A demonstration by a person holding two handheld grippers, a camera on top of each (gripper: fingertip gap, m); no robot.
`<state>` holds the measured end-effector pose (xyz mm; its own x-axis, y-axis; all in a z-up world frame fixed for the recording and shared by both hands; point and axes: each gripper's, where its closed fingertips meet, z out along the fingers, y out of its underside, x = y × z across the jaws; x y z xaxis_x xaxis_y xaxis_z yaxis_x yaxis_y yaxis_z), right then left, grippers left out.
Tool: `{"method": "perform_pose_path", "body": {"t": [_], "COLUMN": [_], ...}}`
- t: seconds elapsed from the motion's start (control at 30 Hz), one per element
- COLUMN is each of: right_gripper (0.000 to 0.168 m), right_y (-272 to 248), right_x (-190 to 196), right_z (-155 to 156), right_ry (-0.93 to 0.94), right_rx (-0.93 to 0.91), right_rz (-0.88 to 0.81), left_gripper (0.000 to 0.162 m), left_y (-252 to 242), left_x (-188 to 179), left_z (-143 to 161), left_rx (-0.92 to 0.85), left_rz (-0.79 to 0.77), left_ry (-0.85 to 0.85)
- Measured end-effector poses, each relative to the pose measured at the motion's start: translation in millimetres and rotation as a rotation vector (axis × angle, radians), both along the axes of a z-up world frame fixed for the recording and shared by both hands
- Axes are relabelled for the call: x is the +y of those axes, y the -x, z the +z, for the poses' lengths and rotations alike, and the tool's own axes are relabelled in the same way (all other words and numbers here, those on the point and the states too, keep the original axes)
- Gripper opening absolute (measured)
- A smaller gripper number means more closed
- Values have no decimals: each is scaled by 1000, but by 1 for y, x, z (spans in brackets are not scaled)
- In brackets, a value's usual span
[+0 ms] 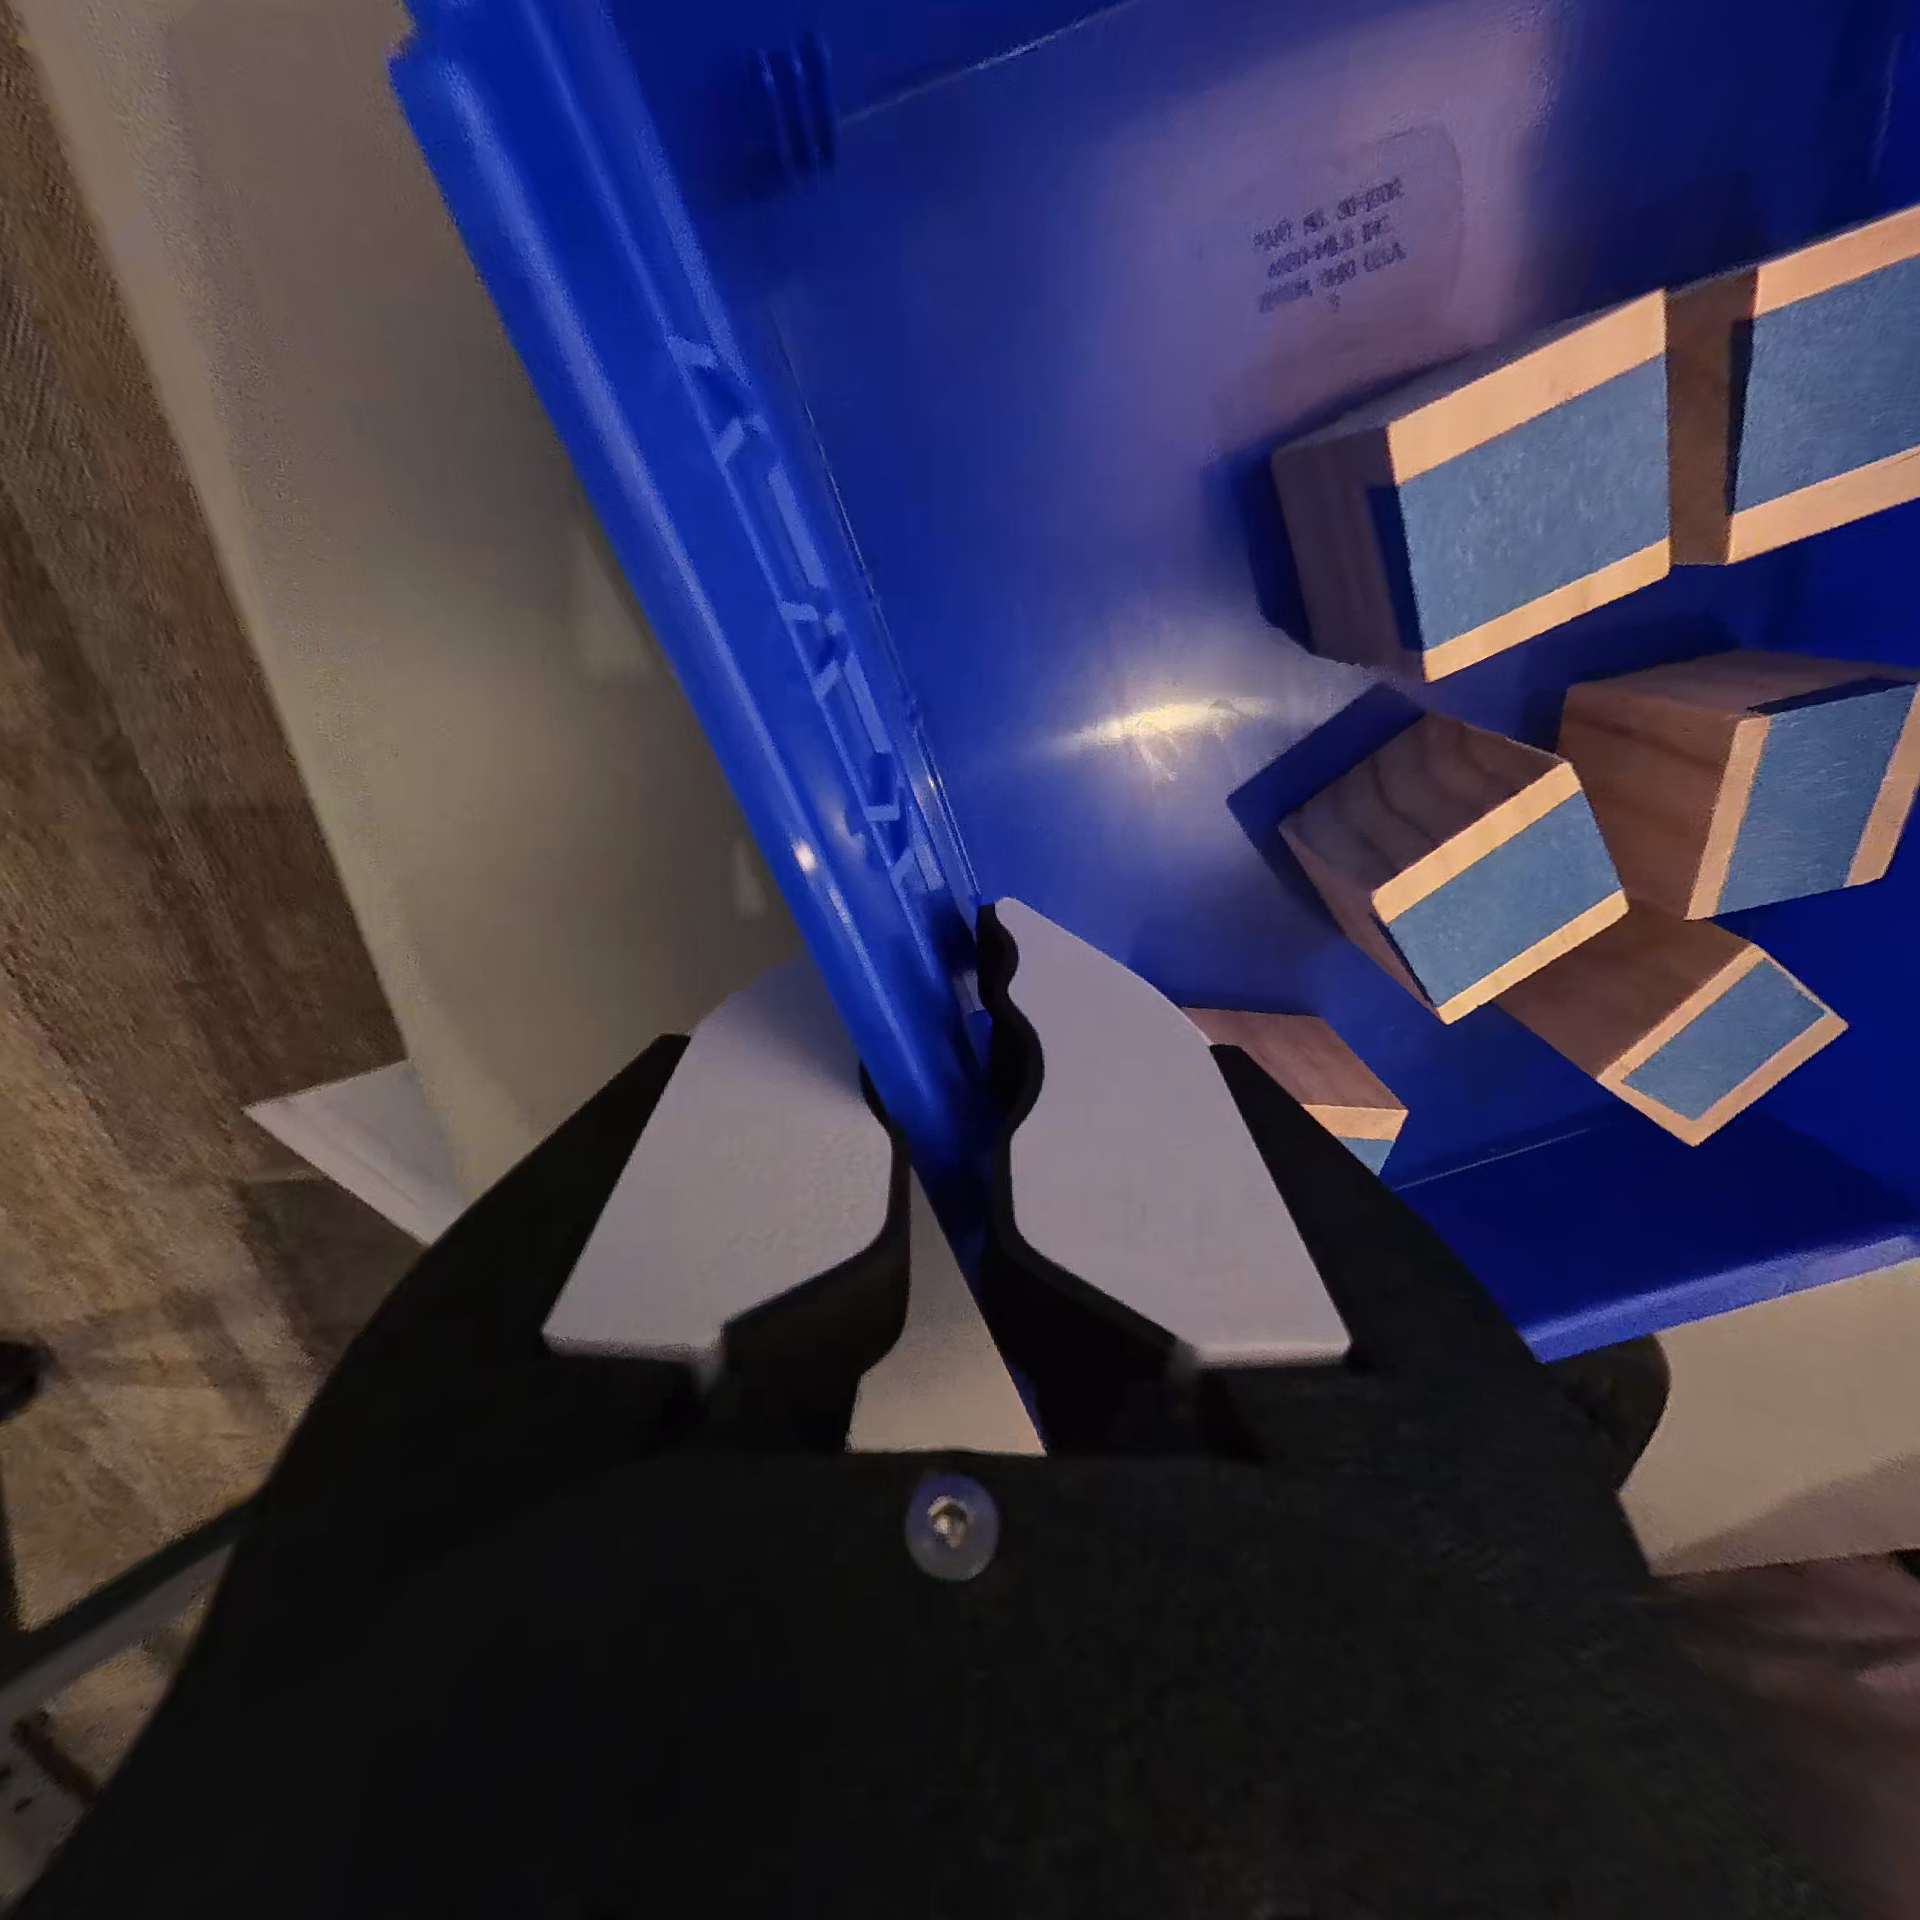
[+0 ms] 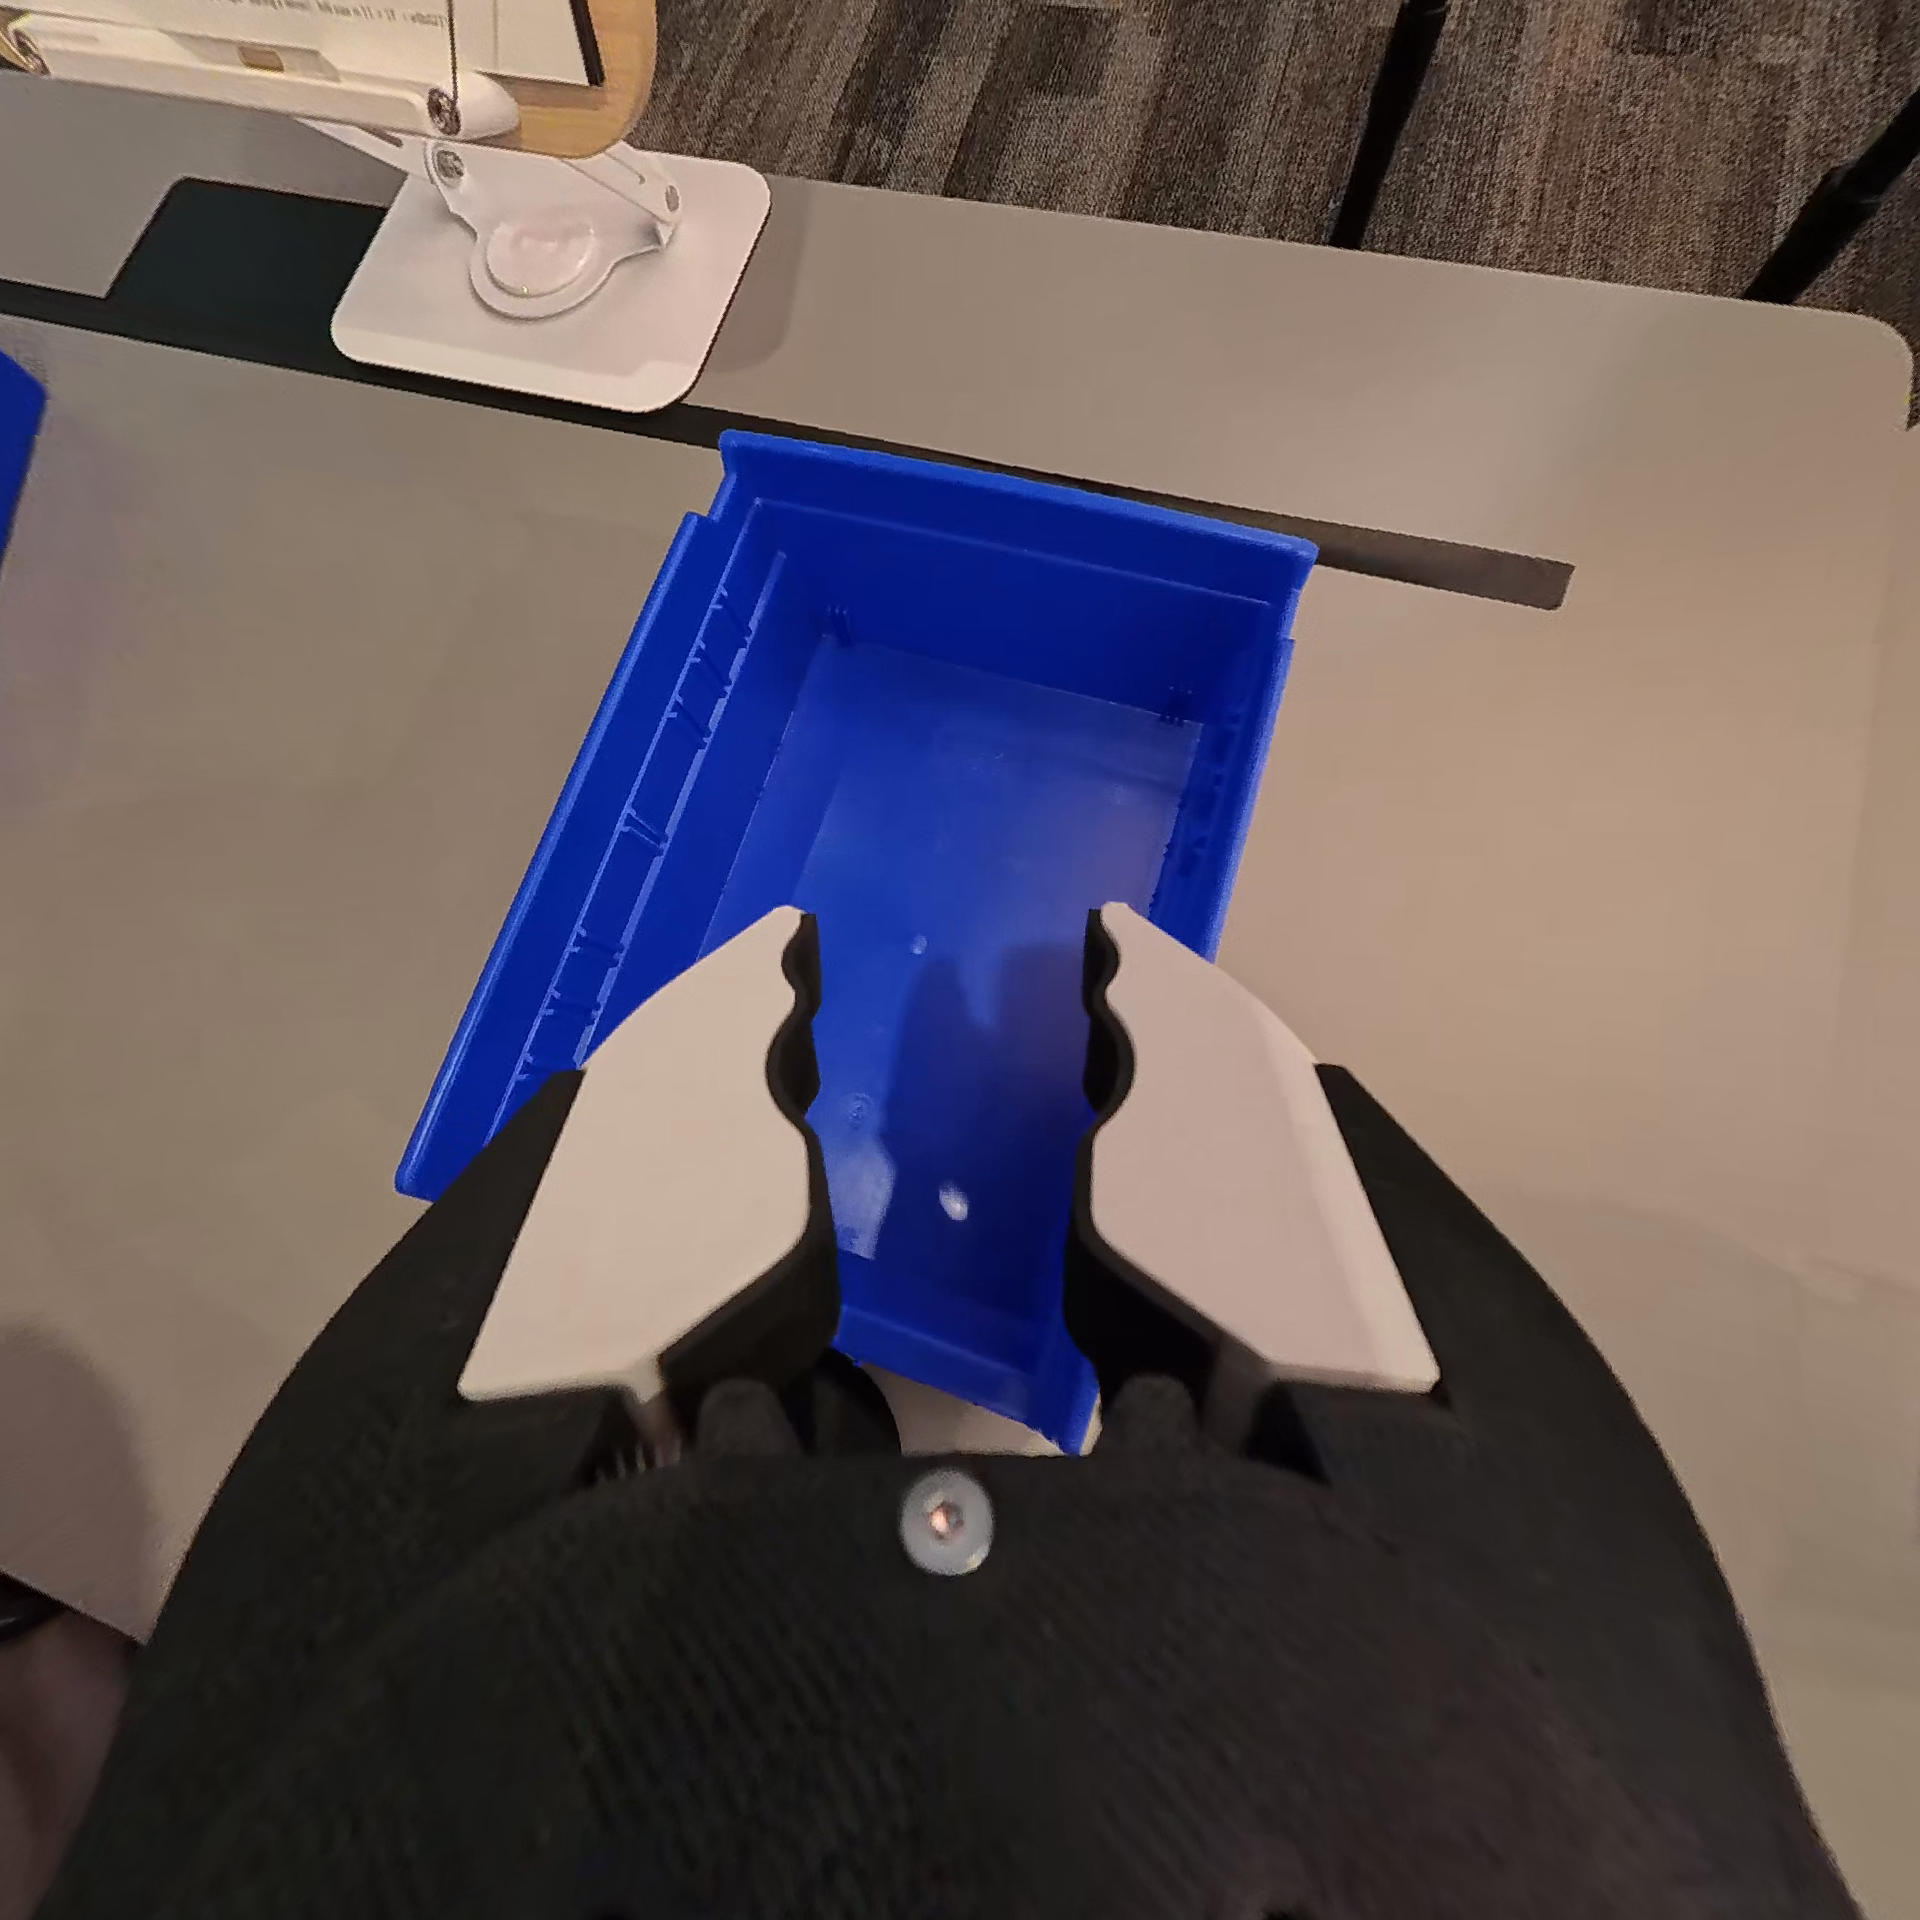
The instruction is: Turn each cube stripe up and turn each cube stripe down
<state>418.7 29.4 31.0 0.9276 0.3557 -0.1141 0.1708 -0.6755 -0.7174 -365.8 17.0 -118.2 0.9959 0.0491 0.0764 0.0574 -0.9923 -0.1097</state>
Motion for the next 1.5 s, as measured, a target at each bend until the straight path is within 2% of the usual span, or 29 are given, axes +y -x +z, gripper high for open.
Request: {"method": "perform_pose_path", "body": {"t": [0.3,0.5,0.6,0.7,0.8,1.0,1.1,1.17,1.3,1.5], "right_gripper": [48,48,48,48,48,48,48,48,48,48], "right_y": [8,12,14,14,12,6,6,6,6,8], "right_x": [5,9,10,11,13,17,17,17,18,18], "right_z": [-9,-19,-20,-21,-21,-21,-22,-24,-27,-31], "right_ry": [20,53,51,51,49,34,35,41,50,63], "right_rx": [-33,-64,-70,-73,-77,-86,-90,-98,-107,-120], "right_rz": [24,36,41,42,32,15,17,18,22,35], "left_gripper": [10,9,10,14,29,30,36,40,43,51], "left_y": [-54,-57,-57,-59,-60,-91,-128,-156,-198,-206], "left_x": [19,19,25,37,40,23,1,-18,-46,-60], "left_z": [-1,0,5,31,64,141,160,151,109,34], "left_rx": [2,-33,-45,-115,-154,-41,-3,-38,-89,85], "left_rz": [-292,-287,-284,-246,-254,-462,-596,-686,-818,-931], "left_ry": [3,-18,-102,-267,-419,-759,-886,-873,-744,-487]}}
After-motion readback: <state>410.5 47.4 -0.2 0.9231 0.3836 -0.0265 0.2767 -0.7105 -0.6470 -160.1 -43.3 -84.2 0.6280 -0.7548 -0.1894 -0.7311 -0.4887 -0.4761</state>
